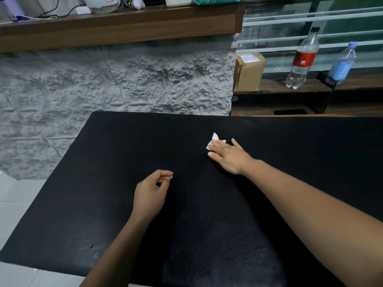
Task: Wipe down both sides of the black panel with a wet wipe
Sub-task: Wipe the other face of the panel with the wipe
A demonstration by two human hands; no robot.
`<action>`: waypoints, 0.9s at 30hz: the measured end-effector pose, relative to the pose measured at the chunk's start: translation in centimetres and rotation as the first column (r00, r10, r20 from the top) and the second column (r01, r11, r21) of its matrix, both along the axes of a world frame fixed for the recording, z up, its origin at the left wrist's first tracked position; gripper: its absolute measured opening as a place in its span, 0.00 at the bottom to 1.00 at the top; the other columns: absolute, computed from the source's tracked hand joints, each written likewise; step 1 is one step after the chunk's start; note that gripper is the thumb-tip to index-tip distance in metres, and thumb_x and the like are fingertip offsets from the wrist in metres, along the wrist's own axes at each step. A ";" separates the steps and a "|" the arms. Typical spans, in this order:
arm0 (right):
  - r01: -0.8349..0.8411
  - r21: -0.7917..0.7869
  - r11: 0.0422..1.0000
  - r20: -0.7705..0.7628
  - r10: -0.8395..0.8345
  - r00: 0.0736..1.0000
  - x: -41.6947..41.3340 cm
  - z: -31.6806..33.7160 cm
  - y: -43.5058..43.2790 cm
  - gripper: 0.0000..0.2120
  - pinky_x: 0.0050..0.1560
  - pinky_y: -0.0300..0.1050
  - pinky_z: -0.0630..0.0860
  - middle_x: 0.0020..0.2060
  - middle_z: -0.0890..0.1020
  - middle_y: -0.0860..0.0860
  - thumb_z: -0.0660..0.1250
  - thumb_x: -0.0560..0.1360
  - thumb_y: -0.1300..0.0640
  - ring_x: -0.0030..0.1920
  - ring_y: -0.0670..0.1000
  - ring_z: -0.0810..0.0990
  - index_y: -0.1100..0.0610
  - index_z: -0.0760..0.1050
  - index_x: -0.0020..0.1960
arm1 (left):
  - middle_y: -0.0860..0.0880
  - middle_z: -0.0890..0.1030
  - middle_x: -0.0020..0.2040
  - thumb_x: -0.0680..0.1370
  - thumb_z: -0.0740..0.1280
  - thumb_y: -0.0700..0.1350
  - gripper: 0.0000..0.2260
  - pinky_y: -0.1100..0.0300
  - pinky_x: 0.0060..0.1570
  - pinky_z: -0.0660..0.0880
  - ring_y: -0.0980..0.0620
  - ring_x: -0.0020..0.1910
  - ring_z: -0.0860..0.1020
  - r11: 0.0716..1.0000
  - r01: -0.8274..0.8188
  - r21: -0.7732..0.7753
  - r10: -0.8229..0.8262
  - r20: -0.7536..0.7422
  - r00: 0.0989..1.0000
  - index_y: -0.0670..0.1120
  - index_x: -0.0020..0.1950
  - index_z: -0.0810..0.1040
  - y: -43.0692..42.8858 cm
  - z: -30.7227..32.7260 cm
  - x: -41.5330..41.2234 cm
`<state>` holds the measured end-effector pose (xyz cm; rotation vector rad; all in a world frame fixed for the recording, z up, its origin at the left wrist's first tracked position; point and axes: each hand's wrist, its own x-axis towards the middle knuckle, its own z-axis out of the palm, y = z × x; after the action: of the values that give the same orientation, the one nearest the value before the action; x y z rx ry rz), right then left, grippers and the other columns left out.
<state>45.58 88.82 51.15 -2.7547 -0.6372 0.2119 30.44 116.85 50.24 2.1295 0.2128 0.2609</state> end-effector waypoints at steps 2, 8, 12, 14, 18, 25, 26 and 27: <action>0.041 -0.025 0.999 0.012 -0.041 0.999 0.4 0.0 0.0 0.27 0.81 0.55 0.34 0.84 0.56 0.43 0.46 0.87 0.38 0.83 0.43 0.48 0.46 0.61 0.82 | 0.67 0.84 0.51 0.84 0.67 0.49 0.08 0.65 0.40 0.75 0.62 0.45 0.83 1.000 -0.001 -0.004 0.001 -0.004 1.000 0.62 0.54 0.83 0.0 0.1 0.0; 0.153 -0.096 0.984 0.029 -0.151 0.988 0.5 -0.1 3.2 0.36 0.83 0.56 0.43 0.82 0.57 0.52 0.44 0.85 0.34 0.83 0.49 0.49 0.58 0.58 0.82 | 0.67 0.84 0.51 0.84 0.67 0.48 0.08 0.64 0.42 0.77 0.62 0.46 0.83 1.000 -0.001 -0.001 0.001 -0.003 1.000 0.62 0.53 0.83 -0.1 0.1 0.1; 0.129 -0.104 0.986 0.032 -0.126 0.991 -0.2 -0.2 5.5 0.38 0.83 0.56 0.42 0.84 0.53 0.53 0.44 0.85 0.33 0.84 0.50 0.46 0.59 0.55 0.84 | 0.68 0.84 0.50 0.83 0.67 0.48 0.08 0.62 0.48 0.79 0.66 0.51 0.82 1.000 -0.008 0.003 0.008 -0.002 1.000 0.62 0.53 0.83 0.0 0.0 0.2; 0.089 -0.101 0.991 0.033 -0.087 0.996 -0.5 -0.2 6.6 0.39 0.83 0.56 0.42 0.84 0.53 0.53 0.44 0.84 0.32 0.84 0.49 0.46 0.59 0.54 0.84 | 0.68 0.84 0.50 0.83 0.67 0.48 0.08 0.63 0.50 0.78 0.67 0.52 0.82 1.000 -0.006 0.002 0.006 0.002 1.000 0.62 0.53 0.83 0.0 -0.1 0.2; -0.026 -0.068 0.997 0.017 0.027 0.999 -0.8 -0.5 7.8 0.38 0.83 0.55 0.39 0.85 0.51 0.50 0.45 0.84 0.32 0.84 0.47 0.44 0.55 0.54 0.85 | 0.68 0.84 0.50 0.83 0.68 0.48 0.09 0.65 0.51 0.77 0.68 0.52 0.81 1.000 0.005 0.019 -0.006 0.019 1.000 0.63 0.53 0.83 0.1 -0.3 0.3; -0.183 -0.006 0.983 0.020 0.183 0.983 0.5 -0.8 5.2 0.31 0.82 0.53 0.35 0.84 0.53 0.42 0.47 0.85 0.34 0.83 0.39 0.45 0.45 0.57 0.84 | 0.67 0.84 0.51 0.83 0.68 0.48 0.09 0.64 0.50 0.78 0.67 0.52 0.82 1.000 0.005 0.005 -0.005 0.015 1.000 0.63 0.54 0.83 0.2 -0.5 0.3; -0.193 -0.002 0.981 0.026 0.193 0.981 0.9 -0.7 4.7 0.30 0.82 0.53 0.35 0.84 0.54 0.40 0.47 0.86 0.34 0.82 0.39 0.46 0.44 0.58 0.84 | 0.67 0.84 0.51 0.83 0.68 0.48 0.09 0.64 0.49 0.78 0.67 0.52 0.82 1.000 0.003 0.005 -0.003 0.016 1.000 0.63 0.54 0.83 0.2 -0.5 0.3; -0.199 0.007 0.980 0.032 0.199 0.980 1.3 -0.6 4.3 0.28 0.82 0.53 0.36 0.83 0.56 0.39 0.48 0.86 0.35 0.82 0.38 0.47 0.43 0.60 0.83 | 0.68 0.84 0.51 0.83 0.68 0.48 0.09 0.63 0.49 0.78 0.67 0.51 0.82 1.000 0.001 0.004 -0.001 0.015 1.000 0.63 0.54 0.83 0.1 -0.5 0.3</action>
<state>46.86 93.11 50.52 -2.6878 -0.9204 0.2091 30.75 117.00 49.77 2.1312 0.2023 0.2762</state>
